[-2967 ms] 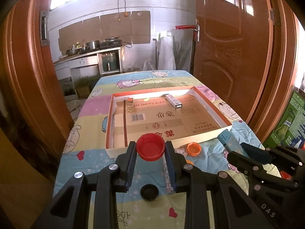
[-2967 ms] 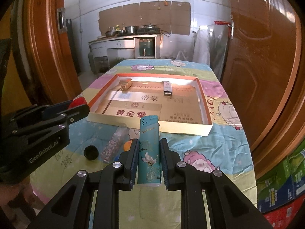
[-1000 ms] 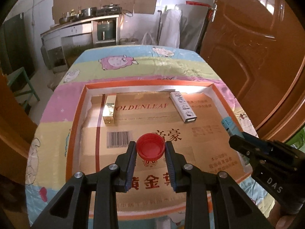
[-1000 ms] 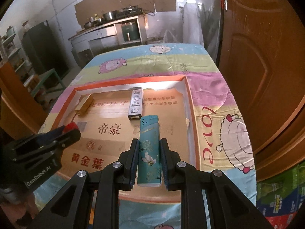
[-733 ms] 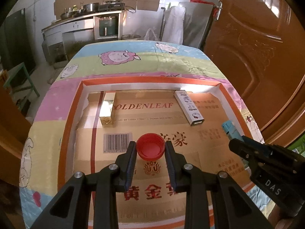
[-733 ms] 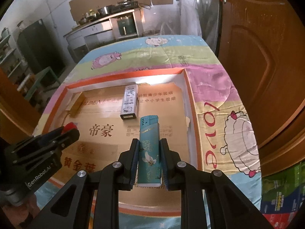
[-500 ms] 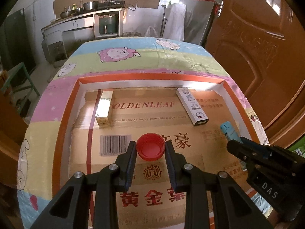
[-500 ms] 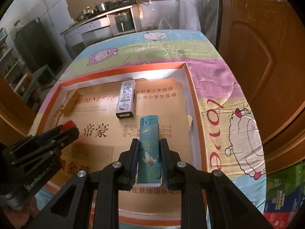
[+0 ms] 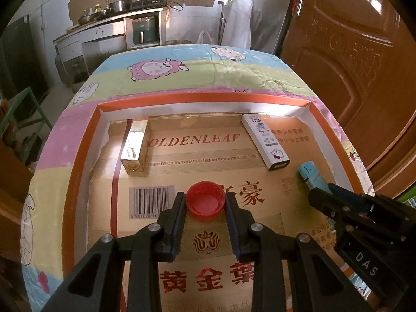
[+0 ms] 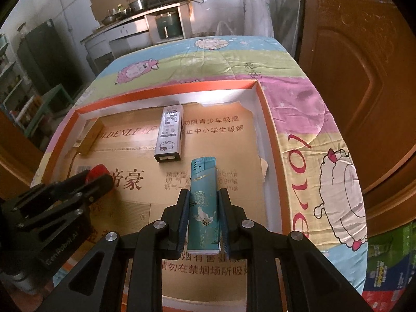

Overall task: Organize rigid objects
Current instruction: 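Carry the red cap and teal lighter with both tools over the tray, then open both tools to release the red cap and teal lighter in the tray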

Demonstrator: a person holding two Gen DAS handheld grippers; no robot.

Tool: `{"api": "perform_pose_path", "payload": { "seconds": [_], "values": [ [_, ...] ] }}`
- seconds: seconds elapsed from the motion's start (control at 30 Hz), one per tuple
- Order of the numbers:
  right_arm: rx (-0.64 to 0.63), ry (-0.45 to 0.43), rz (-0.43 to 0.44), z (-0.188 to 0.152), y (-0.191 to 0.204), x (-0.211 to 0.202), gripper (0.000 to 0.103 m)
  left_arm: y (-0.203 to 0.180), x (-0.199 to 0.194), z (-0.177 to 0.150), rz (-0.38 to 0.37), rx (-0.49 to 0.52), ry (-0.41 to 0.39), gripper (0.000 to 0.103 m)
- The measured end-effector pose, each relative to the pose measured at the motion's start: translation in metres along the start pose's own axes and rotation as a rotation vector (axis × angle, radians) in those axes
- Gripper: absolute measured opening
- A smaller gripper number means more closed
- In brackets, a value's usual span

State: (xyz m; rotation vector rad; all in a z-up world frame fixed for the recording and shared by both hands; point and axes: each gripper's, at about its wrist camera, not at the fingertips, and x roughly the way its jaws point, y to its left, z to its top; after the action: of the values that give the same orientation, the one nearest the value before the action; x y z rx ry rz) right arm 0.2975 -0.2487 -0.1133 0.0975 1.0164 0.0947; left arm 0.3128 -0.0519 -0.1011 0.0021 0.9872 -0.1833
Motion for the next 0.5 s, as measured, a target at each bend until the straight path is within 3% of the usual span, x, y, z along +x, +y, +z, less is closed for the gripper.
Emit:
{"api": "perform_pose_path", "payload": {
  "seconds": [0.27,0.5],
  "values": [
    [-0.014,0.01,-0.009,-0.0009,0.0017,0.0052,0.023,0.0004,0.0022,0.0001,-0.008,0.003,0.005,0.031],
    [-0.011,0.007,-0.002,-0.0015,0.0017,0.0051,0.024,-0.0007,0.0021,0.0008,-0.044,0.004,0.01,0.045]
  ]
}}
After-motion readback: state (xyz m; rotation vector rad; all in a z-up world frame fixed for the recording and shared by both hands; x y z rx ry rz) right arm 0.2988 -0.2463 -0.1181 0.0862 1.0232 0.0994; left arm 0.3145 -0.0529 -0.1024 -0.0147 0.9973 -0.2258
